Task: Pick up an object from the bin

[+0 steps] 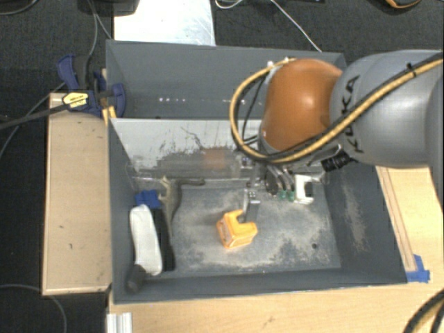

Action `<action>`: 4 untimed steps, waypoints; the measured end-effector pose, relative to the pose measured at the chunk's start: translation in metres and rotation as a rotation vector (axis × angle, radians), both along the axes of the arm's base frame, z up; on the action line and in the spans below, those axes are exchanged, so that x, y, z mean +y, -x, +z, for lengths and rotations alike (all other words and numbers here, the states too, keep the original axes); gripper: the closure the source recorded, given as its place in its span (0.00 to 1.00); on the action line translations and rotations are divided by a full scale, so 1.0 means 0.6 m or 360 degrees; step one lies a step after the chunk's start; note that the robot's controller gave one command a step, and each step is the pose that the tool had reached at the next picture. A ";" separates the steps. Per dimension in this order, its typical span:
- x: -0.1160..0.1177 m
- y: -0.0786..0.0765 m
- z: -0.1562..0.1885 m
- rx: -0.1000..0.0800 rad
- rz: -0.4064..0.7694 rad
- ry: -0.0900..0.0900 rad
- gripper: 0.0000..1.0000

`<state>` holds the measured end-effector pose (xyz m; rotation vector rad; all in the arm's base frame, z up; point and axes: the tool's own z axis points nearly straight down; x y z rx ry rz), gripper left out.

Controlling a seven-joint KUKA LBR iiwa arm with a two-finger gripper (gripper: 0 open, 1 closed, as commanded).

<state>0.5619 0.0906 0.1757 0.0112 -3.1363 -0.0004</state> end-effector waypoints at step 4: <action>0.010 0.080 -0.160 -0.0033 -0.0029 -0.0003 1.00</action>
Offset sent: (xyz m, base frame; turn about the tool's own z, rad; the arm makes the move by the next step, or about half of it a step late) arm -0.0324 0.0024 -0.1057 -0.1199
